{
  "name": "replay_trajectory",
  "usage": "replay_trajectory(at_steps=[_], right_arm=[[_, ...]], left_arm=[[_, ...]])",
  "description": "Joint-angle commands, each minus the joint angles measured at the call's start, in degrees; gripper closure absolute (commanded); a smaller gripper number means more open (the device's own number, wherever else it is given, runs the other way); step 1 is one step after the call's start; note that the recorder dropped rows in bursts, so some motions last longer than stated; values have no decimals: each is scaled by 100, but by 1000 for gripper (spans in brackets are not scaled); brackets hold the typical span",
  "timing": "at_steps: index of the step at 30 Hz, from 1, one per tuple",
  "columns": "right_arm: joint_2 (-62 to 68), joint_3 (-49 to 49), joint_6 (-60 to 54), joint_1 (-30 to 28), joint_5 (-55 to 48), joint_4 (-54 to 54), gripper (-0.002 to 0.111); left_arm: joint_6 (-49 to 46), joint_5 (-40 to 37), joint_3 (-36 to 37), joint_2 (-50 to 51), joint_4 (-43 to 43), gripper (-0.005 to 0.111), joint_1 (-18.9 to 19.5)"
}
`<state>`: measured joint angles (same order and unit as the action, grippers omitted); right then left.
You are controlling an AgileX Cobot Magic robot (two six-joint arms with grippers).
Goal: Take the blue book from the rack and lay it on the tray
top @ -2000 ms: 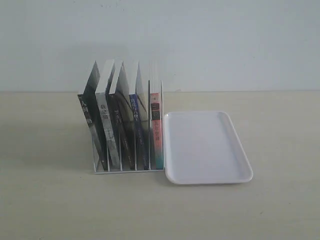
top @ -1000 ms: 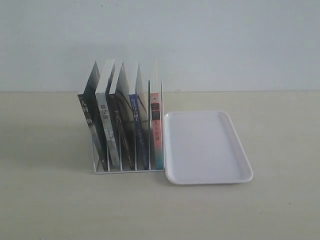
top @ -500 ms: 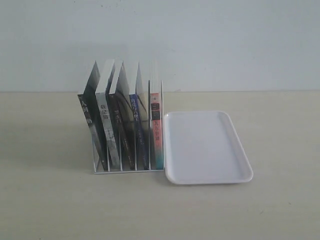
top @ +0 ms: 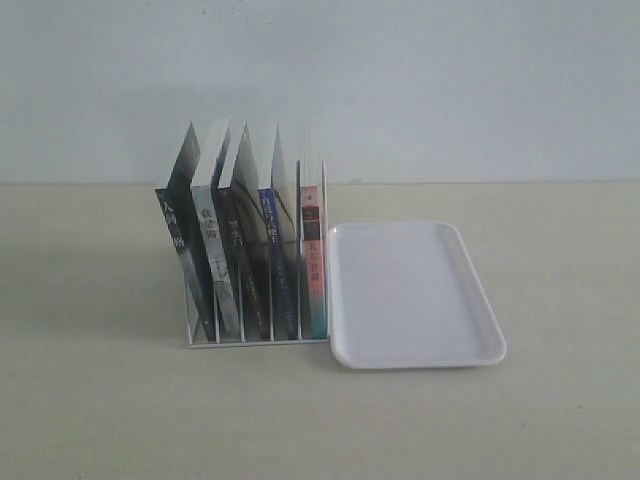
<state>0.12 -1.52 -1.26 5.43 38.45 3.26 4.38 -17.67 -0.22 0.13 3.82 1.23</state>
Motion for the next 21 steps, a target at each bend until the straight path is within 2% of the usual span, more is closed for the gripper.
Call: replay_trajectory(at_steps=[1, 3, 9, 11, 15, 21], right_arm=[[78, -834, -197, -24, -566, 886, 108], [468, -1420, -585, -24, -1247, 847, 108], [2279, -3168, -1328, -24, -5189, 651, 108], [2856, -3392, -1328, -24, -5773, 663, 108], [3737, -3519, -1328, -24, -5960, 672, 108], [4614, -3519, -1076, -24, -5225, 876, 108]], left_arm=[[-12, 21, 22, -13, 17, 101, -46], [-12, 21, 22, -13, 17, 101, -46], [-12, 21, 22, -13, 17, 101, -46], [-12, 21, 22, -13, 17, 101, -46], [-12, 21, 22, -13, 17, 101, -46], [-12, 21, 22, -13, 17, 101, -46]])
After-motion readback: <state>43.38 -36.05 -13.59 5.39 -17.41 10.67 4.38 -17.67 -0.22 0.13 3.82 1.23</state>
